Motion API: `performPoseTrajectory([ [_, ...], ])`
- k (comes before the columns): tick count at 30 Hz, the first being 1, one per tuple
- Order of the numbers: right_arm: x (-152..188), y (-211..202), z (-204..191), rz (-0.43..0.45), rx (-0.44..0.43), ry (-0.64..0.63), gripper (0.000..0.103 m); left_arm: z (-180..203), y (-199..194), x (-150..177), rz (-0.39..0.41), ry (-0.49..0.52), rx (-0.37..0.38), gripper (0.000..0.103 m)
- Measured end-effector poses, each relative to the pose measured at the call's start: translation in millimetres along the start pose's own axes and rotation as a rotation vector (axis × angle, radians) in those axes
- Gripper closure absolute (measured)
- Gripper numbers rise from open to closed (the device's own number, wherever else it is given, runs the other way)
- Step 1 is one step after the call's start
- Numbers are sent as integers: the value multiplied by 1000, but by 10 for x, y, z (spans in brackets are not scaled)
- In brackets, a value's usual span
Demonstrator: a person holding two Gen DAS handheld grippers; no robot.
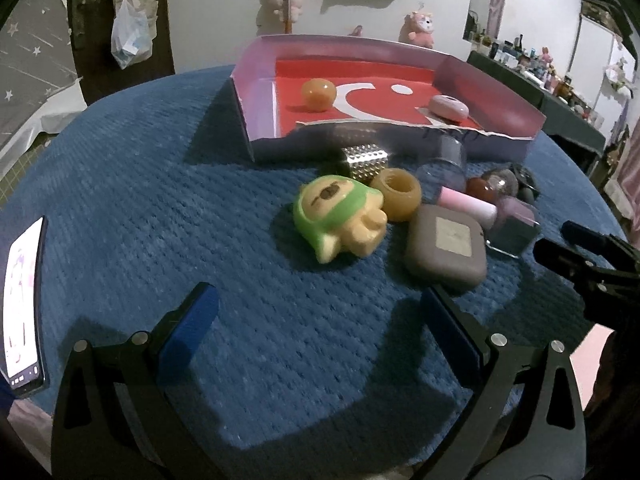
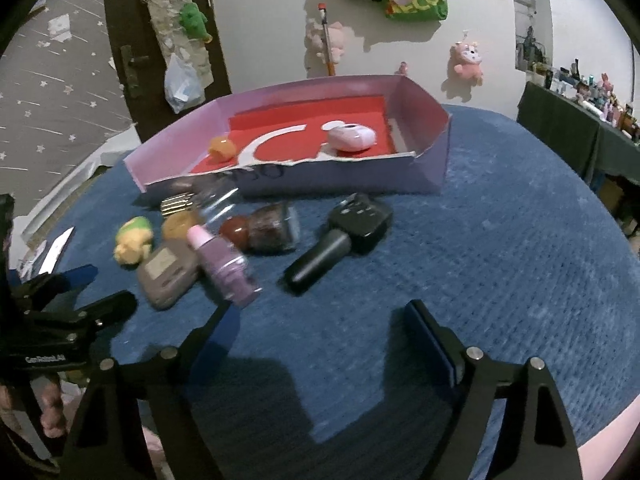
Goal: Organize rigid objects
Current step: 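Grasp the black mini microphone with the right tool while the left tool grasps the green figurine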
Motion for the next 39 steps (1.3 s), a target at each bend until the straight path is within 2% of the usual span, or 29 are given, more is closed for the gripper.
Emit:
performPoseTrajectory([
  [7,-149,170,158,-40,62,-72,17,-57,73,-102,-12,-10,1,0],
  [15,-317,348,42,-65,57,-234,17,-105,156,-189,-12,-3,-7,0],
  [20,-381,449,50,-92,7,-211,19,-126,193,-253,-6,-8,5,1],
  [23,-375,440,58,-89,-10,-194,22,-131,195,-290,5,-16,16,8],
  [28,-368,431,43,-81,0,-177,23,-27,182,-330,11,1,73,35],
  [33,-359,403,42,-74,1,-154,23,106,210,-357,10,40,100,55],
  [39,-346,354,71,-68,-9,-104,23,133,212,-367,11,34,107,55],
])
Point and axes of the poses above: each gripper's, at about its wrist camera, not at the fingertips, and y roughly the way its jaws point, z to its right, x to its underside, the point moved 8 cm from there along y, roughly the way its jaws point, and after that the axes turned 4 degrees about x, right-handed, at the moved point
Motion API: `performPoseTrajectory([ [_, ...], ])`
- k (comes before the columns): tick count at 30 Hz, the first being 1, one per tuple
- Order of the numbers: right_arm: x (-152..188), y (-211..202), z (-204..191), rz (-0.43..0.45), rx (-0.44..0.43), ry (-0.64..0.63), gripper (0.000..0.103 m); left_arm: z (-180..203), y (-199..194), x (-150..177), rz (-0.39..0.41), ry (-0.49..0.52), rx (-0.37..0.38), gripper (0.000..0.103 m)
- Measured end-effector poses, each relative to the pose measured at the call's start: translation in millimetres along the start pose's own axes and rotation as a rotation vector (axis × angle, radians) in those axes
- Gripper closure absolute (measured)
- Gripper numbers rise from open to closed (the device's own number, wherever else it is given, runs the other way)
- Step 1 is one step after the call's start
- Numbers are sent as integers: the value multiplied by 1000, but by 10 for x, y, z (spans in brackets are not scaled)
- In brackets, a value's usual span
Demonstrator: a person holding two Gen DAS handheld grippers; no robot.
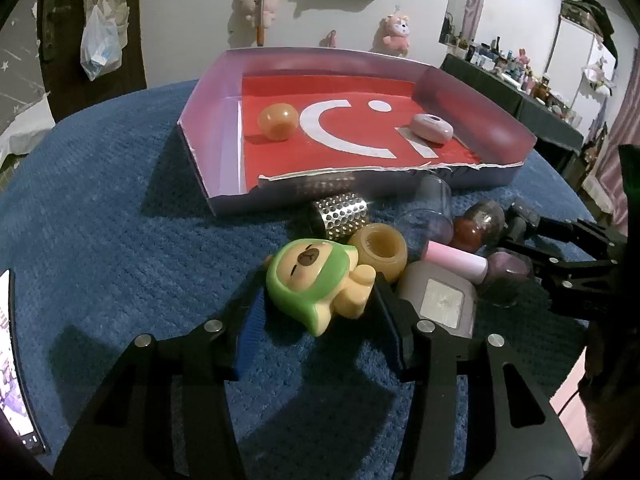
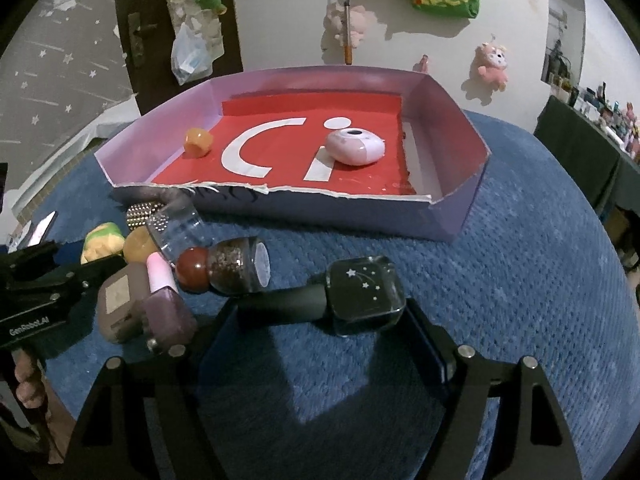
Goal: Organize rigid objects
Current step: 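Grasp the black mini microphone with the right tool while the left tool grasps the green figurine, then carry the black microphone and green figurine into the red tray with both tools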
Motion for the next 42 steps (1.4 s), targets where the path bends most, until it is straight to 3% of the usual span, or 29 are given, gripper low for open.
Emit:
performPoseTrajectory([
  [9,64,-218,-34,27,-67,93,23,4,-95,88,1,-17,10,55],
  [25,91,-599,-389,78,-153,85,23,180,-339,98,41,-1,43,55],
  [42,-10,-609,-430,95,-161,82,23,229,-369,-22,59,17,46,55],
])
Point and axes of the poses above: each gripper's, at about its wrist camera, not at the fingertips, and y roughly the way its jaws point, z to its right, x to its underside, the point moved 8 cm from there along y, roughly the way its jaws point, and after that the axes turned 4 degrees about x, right-handed, at the moved point
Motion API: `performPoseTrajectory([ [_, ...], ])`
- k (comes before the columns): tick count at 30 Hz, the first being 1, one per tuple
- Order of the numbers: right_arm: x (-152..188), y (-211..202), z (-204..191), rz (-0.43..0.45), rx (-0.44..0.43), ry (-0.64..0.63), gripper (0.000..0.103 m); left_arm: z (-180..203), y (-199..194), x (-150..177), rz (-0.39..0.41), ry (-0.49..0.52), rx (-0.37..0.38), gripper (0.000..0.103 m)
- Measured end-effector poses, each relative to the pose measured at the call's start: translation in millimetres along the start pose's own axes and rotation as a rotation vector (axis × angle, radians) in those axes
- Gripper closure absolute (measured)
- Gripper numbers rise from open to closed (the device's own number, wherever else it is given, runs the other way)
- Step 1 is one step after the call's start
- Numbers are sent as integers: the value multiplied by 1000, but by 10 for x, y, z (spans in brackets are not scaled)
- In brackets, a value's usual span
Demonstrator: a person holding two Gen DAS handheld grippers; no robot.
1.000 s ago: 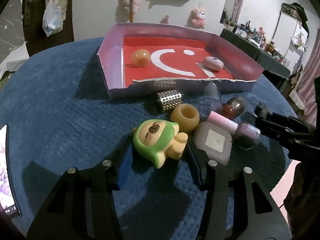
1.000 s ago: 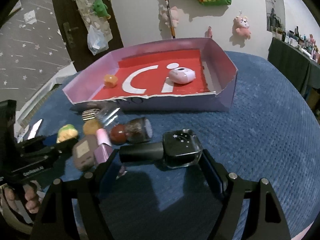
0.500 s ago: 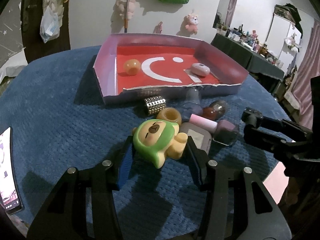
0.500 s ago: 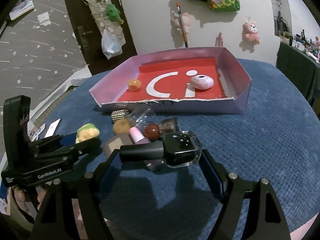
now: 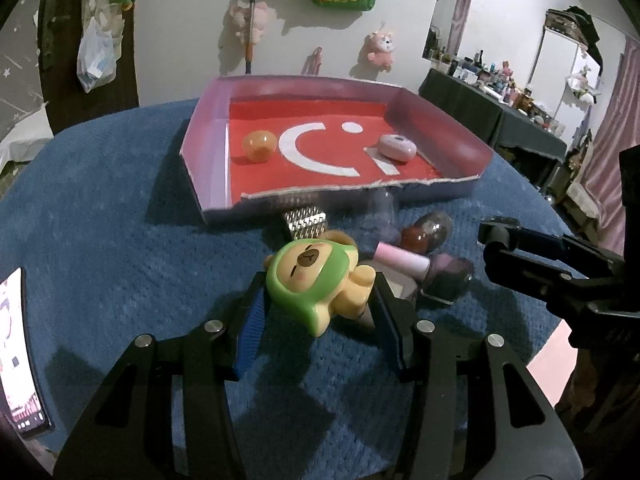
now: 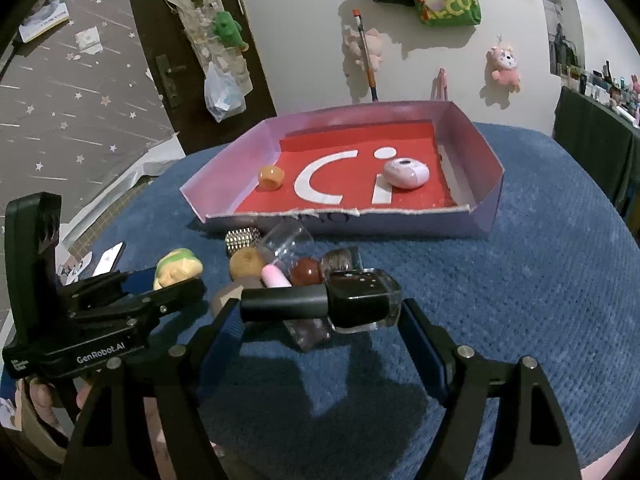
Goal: Organize rigid objects
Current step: 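Carry the black microphone and green figurine into the red tray with both tools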
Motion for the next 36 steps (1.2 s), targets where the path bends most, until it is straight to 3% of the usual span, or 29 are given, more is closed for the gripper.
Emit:
performPoseTrajectory([
  [23,-622,28,149,58,5,-29,23,66,108,-669,50,44,18,55],
  [36,-867,317,304,11,25,-26,23,-53,509,-829,-37,14,28,55],
])
Point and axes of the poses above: each gripper's, at about its wrist camera, not at the fingertips, and y roughly the way its jaws point, z to its right, x to its underside, the point moved 8 cm from there along y, roughly the way its jaws point, and after that the axes turned 4 degrees about x, right-handed, at the moved point
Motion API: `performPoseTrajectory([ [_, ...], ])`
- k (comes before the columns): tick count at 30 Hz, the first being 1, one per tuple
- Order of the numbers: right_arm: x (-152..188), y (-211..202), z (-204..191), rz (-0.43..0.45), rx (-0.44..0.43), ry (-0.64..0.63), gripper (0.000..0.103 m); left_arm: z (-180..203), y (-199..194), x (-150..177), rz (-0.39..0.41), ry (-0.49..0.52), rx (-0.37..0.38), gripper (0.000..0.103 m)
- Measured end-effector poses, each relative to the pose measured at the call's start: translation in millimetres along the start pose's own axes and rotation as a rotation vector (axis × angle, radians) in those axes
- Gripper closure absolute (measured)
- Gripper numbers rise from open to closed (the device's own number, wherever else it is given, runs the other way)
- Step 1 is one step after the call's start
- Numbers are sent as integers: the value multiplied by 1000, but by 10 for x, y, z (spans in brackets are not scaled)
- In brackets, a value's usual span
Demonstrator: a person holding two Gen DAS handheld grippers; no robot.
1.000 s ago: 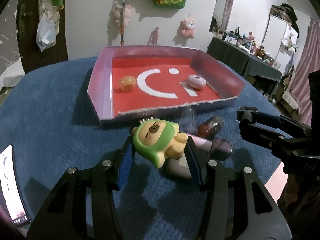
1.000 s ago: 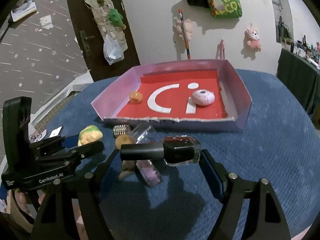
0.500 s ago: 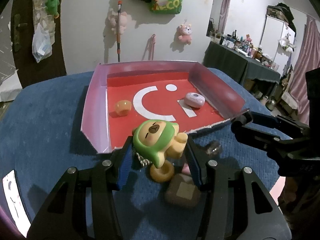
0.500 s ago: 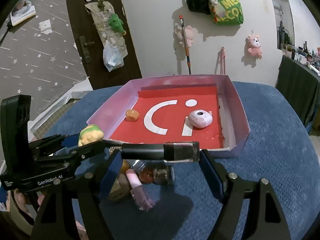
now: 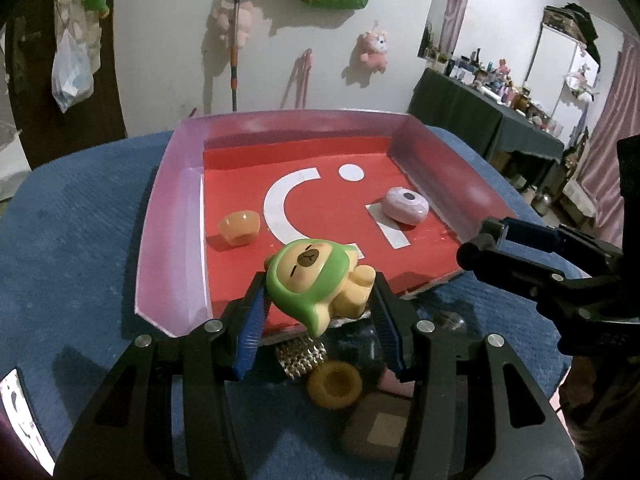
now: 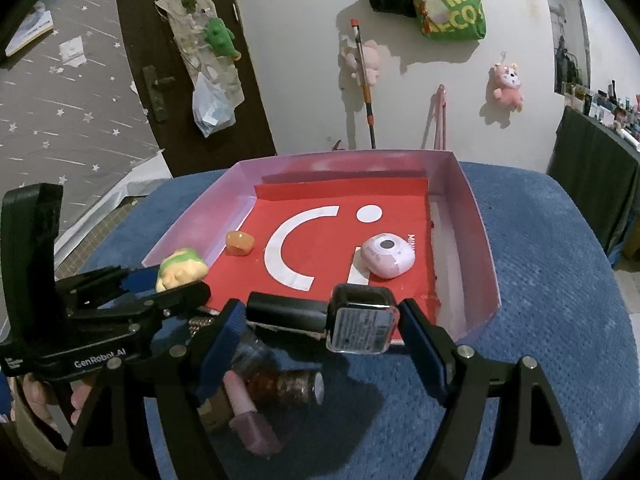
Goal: Organize rigid objects
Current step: 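Carry the black microphone and green figurine into the red tray with both tools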
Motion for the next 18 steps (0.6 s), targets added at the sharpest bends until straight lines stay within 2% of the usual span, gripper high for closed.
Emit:
performPoseTrajectory([
  [10,-60,469,82,-102,30,-15,23,-149,362,42,-110,-46,11,55],
  [18,-59,754,154,-167,66,-12,23,-268,559,26,-142,-67,-18,55],
])
Point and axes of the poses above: each gripper's, at about its wrist camera, not at the fingertips, and y roughly the way its jaws point, z to its right, x to its underside, the point moved 8 cm from there along y, roughly the way its jaws point, and after that the axes turned 4 degrees about x, right-handed, at the moved point
